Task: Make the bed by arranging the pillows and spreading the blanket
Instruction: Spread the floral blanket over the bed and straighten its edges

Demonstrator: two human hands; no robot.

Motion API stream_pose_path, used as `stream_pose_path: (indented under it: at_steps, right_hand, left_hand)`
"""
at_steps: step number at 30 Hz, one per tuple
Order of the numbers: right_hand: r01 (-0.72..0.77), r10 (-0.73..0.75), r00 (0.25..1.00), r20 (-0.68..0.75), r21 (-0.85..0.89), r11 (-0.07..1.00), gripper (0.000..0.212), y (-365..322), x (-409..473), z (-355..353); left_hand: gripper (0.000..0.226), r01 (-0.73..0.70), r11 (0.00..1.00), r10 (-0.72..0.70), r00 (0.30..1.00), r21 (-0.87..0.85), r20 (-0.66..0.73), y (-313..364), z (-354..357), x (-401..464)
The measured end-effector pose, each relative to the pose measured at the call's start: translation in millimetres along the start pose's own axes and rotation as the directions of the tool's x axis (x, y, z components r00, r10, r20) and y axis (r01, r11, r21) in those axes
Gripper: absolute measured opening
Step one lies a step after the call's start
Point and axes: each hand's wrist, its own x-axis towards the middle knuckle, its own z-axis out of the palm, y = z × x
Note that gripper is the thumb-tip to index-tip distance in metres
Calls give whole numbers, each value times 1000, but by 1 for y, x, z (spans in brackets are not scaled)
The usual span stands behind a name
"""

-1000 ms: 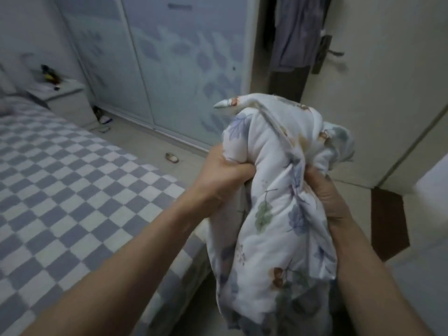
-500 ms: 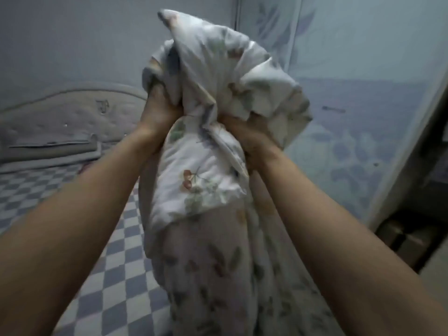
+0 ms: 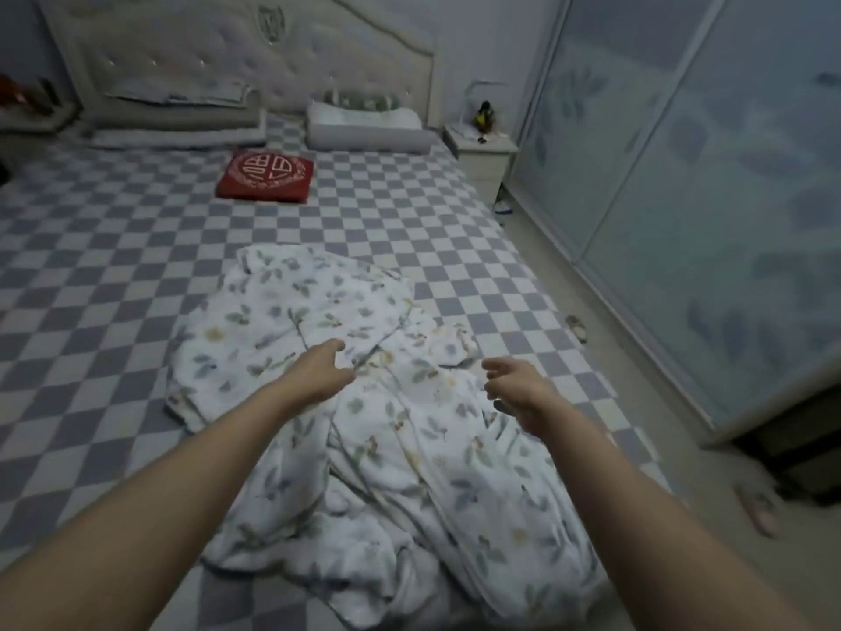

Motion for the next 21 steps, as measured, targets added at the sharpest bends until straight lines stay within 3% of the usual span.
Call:
stream_pose_path:
  at_steps: [6,9,21]
  right_hand:
    - [-116,125,991,-46,165,979,43,88,10,-13]
    - [-129,154,984,-91,229,965,41,120,3,-38]
    - [-46,125,973,-193,372,927,36,244,6,-255]
  left_hand:
    - [53,132,991,-124,975,-34,185,-30,91,-2]
    - [49,169,985,-156,965,-43,210,-23,127,-2]
    - [40,115,982,-92,984,-149,153,144,297,1]
